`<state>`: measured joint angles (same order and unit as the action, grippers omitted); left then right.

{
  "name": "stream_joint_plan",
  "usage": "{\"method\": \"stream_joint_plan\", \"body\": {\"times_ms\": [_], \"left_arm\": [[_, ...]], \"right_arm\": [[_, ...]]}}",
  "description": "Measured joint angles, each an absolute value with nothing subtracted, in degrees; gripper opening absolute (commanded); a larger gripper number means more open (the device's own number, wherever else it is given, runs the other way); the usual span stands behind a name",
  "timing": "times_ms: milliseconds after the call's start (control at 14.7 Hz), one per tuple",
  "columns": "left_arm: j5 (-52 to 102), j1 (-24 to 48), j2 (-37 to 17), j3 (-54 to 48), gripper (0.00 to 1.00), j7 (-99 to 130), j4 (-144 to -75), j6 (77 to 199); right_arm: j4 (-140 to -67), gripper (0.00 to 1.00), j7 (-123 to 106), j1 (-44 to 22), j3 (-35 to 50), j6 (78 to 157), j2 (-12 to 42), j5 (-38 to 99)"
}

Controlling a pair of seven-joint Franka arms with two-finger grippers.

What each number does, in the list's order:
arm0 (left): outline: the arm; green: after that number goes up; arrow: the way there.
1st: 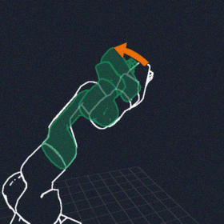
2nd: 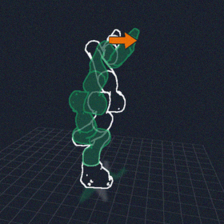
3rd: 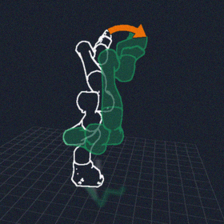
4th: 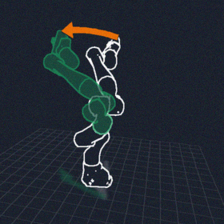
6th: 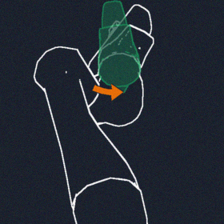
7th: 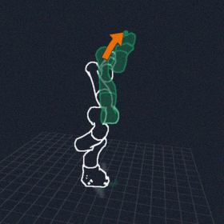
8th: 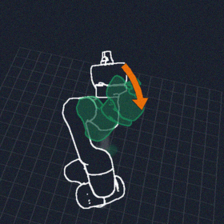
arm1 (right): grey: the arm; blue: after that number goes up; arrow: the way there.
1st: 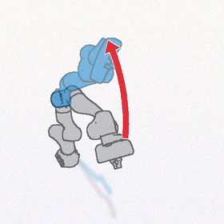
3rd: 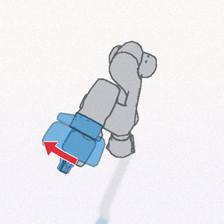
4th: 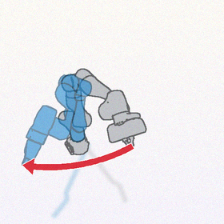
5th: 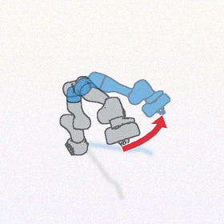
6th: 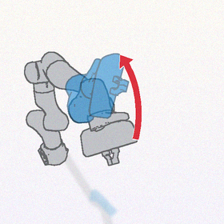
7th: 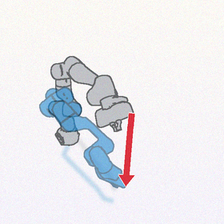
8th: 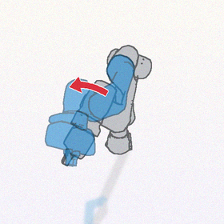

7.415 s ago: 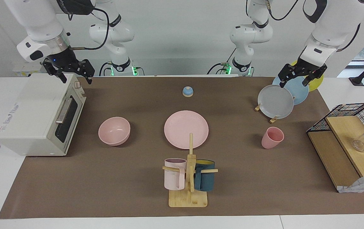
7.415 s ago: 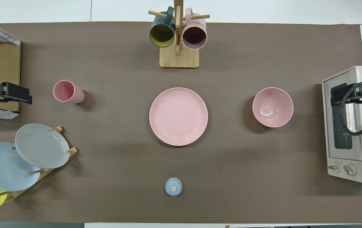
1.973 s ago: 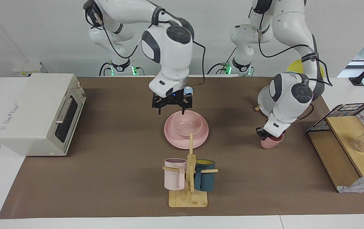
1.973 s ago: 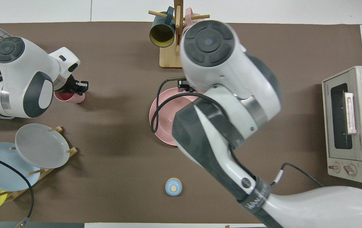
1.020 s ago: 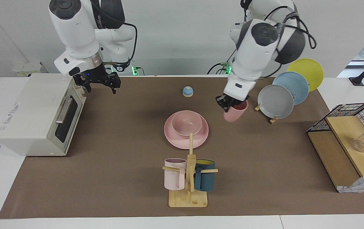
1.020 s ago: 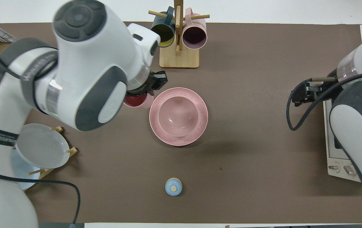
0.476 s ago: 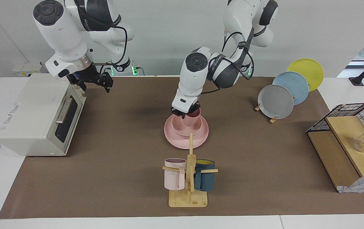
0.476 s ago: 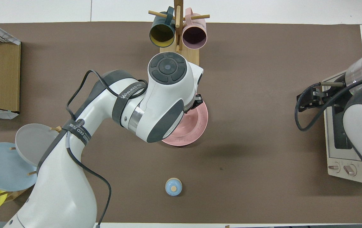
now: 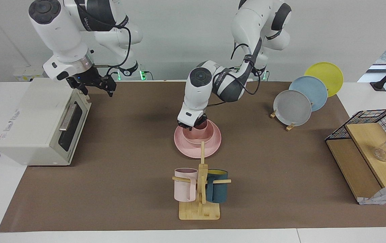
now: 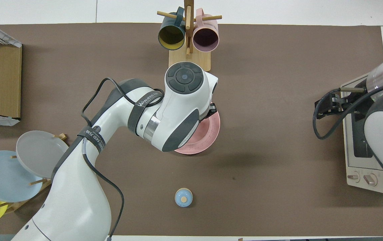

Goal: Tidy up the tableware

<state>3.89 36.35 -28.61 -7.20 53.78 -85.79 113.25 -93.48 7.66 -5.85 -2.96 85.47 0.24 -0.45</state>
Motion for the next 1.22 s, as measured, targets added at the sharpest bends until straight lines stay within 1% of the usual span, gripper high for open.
{"method": "stream_joint_plan", "body": {"times_ms": [68,136,476,544,680,952,1088,1224], "left_arm": [[3.6,36.4,-28.7,-7.2,0.78,53.8,-85.9,113.3],[2.8,36.4,-28.7,-7.2,1.0,53.8,-85.9,113.3],[0.9,36.4,-28.5,-7.0,1.0,53.8,-85.8,112.9],[0.8,36.3,-28.0,-6.7,1.0,53.8,-85.7,112.6],[0.7,34.7,-25.3,-5.9,1.0,53.7,-85.3,110.8],[0.5,25.2,-15.8,-5.4,1.0,47.2,-84.9,102.8],[0.5,19.2,-11.3,-5.2,1.0,39.7,-84.9,98.2],[0.5,12.9,-7.8,-5.1,1.0,30.9,-85.0,94.4]], "right_arm": [[-93.5,1.0,6.8,-5.7,-3.4,85.5,0.0,-0.4],[-93.5,1.0,6.5,-5.5,-3.5,85.2,-0.1,-0.4],[-93.7,1.0,6.4,-3.1,-1.9,83.5,-0.8,-0.4],[-93.7,1.0,6.4,-2.9,-1.9,83.7,-0.8,-0.4],[-93.7,1.0,6.4,-2.6,-1.9,84.3,-0.9,-0.4],[-93.7,1.0,6.4,-2.6,-1.9,84.4,-0.9,-0.4],[-93.7,1.0,6.4,-2.6,-1.9,84.5,-0.9,-0.4],[-93.7,1.0,6.4,-2.6,-2.2,86.6,-0.9,-0.4]]}}
